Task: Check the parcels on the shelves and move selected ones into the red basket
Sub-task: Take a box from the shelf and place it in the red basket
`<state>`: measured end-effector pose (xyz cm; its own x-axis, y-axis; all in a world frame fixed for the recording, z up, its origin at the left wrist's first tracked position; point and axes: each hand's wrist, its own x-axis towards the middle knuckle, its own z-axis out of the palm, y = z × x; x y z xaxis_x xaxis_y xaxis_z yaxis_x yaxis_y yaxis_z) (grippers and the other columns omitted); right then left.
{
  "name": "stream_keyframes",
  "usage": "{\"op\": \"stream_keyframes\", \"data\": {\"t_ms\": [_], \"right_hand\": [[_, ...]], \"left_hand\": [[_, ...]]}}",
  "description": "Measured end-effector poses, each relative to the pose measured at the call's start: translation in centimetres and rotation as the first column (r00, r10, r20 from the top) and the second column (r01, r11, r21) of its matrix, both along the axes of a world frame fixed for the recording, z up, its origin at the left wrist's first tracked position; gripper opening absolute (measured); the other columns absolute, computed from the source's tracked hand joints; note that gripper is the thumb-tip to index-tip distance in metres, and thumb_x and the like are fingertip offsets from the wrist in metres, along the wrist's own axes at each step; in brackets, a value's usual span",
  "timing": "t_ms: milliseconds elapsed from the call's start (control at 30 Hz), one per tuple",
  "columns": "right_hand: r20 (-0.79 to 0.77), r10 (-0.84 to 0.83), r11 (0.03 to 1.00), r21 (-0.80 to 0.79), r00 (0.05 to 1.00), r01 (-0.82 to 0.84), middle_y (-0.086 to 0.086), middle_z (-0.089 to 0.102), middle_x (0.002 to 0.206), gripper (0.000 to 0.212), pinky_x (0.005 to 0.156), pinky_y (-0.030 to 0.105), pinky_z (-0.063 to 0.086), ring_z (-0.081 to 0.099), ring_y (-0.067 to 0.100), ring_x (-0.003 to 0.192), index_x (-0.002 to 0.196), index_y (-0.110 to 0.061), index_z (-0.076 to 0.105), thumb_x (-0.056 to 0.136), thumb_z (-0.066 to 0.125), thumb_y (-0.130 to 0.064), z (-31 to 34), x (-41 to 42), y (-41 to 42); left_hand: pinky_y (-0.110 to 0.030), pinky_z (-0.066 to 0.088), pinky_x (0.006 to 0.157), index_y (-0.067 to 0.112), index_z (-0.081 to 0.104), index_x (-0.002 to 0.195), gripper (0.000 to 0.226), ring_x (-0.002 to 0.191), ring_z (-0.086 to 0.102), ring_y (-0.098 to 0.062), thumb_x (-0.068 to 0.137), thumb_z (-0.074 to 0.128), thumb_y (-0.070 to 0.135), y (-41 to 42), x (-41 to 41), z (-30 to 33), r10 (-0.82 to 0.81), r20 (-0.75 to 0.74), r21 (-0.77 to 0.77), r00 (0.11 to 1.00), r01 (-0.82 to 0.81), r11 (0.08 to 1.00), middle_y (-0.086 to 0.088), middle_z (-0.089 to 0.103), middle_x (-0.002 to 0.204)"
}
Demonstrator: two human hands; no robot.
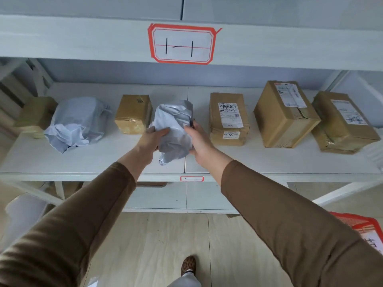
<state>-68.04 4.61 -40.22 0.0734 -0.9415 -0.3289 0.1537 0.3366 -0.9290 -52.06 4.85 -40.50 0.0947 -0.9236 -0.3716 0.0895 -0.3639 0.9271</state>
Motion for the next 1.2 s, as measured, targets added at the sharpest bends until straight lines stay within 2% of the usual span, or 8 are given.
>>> {"op": "stream_keyframes", "data": {"t_ms": [300,433,500,600,700,900,1067,1200], "right_hand": [[0.099,-0.100,0.971,-0.209,0.990,0.119,-0.010,0.070,0.130,0.048,0.100,0.046,0.055,0.070,0.014,0.115,0.142,-0.031,0.056,0.097,0.070,-0.030,5.8,-6.0,14.4],[0.148,-0.151,0.959,-0.216,0.977,0.181,-0.005,0.069,0.133,0.050,0.090,0.043,0.056,0.070,0.015,0.115,0.134,-0.035,0.059,0.087,0.074,-0.041,7.0,-8.3,22.6],[0.205,-0.139,0.961,-0.208,0.969,0.183,-0.002,0.069,0.131,0.052,0.088,0.045,0.053,0.069,0.016,0.112,0.129,-0.034,0.059,0.082,0.077,-0.047,7.1,-9.1,25.8],[0.338,-0.118,0.968,-0.172,0.934,0.184,0.002,0.067,0.135,0.074,0.098,0.050,0.053,0.065,0.024,0.125,0.139,-0.021,0.052,0.079,0.083,-0.051,6.4,-10.1,28.6],[0.445,-0.140,0.979,-0.072,0.884,0.191,0.010,0.059,0.149,0.062,0.109,0.057,0.042,0.050,0.038,0.142,0.150,-0.017,0.047,0.098,0.065,-0.043,5.8,-10.9,29.7],[0.539,-0.220,0.975,0.128,0.813,0.180,0.014,0.060,0.147,0.051,0.119,0.048,0.040,0.053,0.033,0.141,0.148,-0.014,0.055,0.110,0.040,-0.043,5.3,-12.6,30.9],[0.496,-0.216,0.970,0.008,0.841,0.244,0.009,0.062,0.146,0.050,0.110,0.046,0.044,0.054,0.032,0.140,0.146,-0.019,0.058,0.103,0.055,-0.045,5.1,-12.4,30.8],[0.069,-0.325,0.832,-0.453,0.943,0.320,-0.004,0.073,0.113,0.025,0.084,0.036,0.051,0.067,0.015,0.106,0.119,-0.021,0.069,0.096,0.068,-0.029,5.6,-11.6,30.6]], "left_hand": [[-0.024,0.041,0.090,0.019,0.063,0.112,0.019,0.104,0.058,-0.002,0.107,0.054,0.035,16.5,-4.2,6.5,0.007,0.026,-0.321,1.000,0.002,0.947,0.007,0.063,0.116],[-0.041,0.051,0.099,0.022,0.064,0.129,0.042,0.127,0.062,-0.020,0.098,0.062,0.050,24.1,-5.4,7.6,-0.062,0.018,-0.345,0.998,0.064,0.937,0.003,0.064,0.139],[-0.059,0.043,0.116,0.023,0.065,0.133,0.053,0.142,0.053,-0.025,0.090,0.068,0.053,27.3,-6.1,7.7,-0.094,0.088,-0.393,0.992,0.121,0.912,0.002,0.058,0.150],[-0.052,0.034,0.124,0.032,0.069,0.130,0.047,0.149,0.042,-0.009,0.087,0.069,0.053,31.1,-7.2,8.0,-0.100,0.241,-0.495,0.965,0.211,0.843,0.014,0.051,0.156],[-0.043,0.033,0.125,0.040,0.068,0.134,0.044,0.151,0.036,-0.006,0.091,0.068,0.047,33.3,-8.0,8.8,-0.104,0.364,-0.549,0.926,0.303,0.779,0.020,0.048,0.156],[-0.047,0.056,0.102,0.021,0.061,0.130,0.028,0.122,0.064,-0.027,0.103,0.056,0.022,33.9,-8.9,10.8,-0.010,0.035,-0.628,0.999,0.029,0.778,0.000,0.063,0.132],[-0.049,0.053,0.103,0.023,0.055,0.136,0.035,0.116,0.069,-0.016,0.105,0.052,0.039,32.7,-8.3,10.7,-0.057,-0.036,-0.497,0.998,0.032,0.867,0.004,0.066,0.129],[-0.060,0.032,0.122,0.031,0.055,0.148,0.073,0.137,0.060,-0.020,0.092,0.041,0.077,30.0,-6.3,8.7,-0.193,-0.171,-0.253,0.966,0.146,0.956,0.003,0.067,0.143]]}}
